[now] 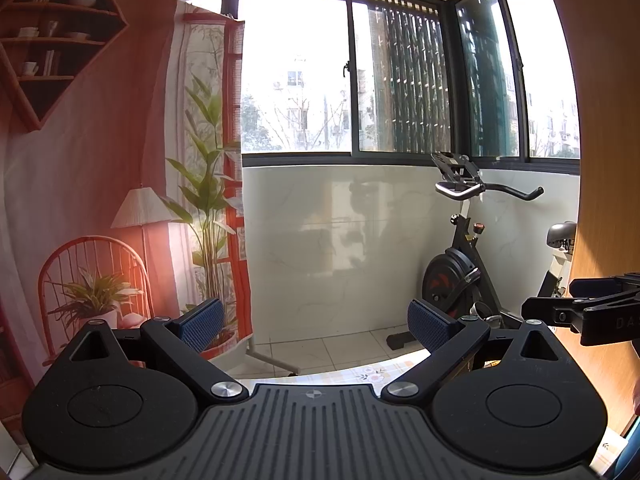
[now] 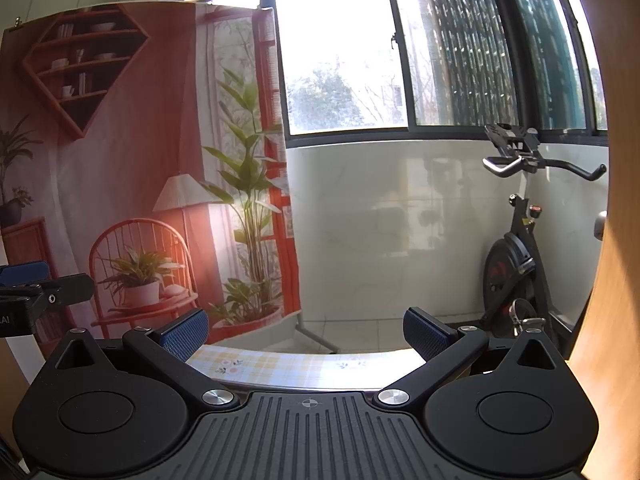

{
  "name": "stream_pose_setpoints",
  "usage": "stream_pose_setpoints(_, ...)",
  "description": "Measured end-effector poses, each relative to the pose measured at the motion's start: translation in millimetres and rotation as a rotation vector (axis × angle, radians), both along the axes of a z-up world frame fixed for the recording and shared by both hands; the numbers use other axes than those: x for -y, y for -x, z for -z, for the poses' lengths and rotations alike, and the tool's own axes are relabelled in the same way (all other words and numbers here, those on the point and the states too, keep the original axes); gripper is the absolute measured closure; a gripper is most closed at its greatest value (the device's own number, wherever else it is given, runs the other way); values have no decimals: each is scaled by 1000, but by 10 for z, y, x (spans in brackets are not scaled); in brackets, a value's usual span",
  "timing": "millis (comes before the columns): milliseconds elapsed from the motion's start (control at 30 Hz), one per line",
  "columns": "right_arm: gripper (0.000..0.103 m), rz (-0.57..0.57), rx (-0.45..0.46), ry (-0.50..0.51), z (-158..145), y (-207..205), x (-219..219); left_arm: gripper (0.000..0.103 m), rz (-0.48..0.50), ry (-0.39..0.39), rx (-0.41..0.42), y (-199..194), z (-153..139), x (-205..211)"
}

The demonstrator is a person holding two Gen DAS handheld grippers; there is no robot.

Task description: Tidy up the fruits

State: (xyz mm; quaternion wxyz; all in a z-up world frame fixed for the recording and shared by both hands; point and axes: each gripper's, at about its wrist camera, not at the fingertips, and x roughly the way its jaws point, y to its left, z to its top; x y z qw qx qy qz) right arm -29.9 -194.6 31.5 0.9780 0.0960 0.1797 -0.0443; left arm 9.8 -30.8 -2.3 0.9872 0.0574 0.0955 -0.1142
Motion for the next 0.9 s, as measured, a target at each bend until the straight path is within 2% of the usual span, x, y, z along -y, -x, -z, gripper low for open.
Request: stream_pose_setpoints(900,0,4,-9,-2,53,-4,9,0,-22,10,-15,-14,-20,-7)
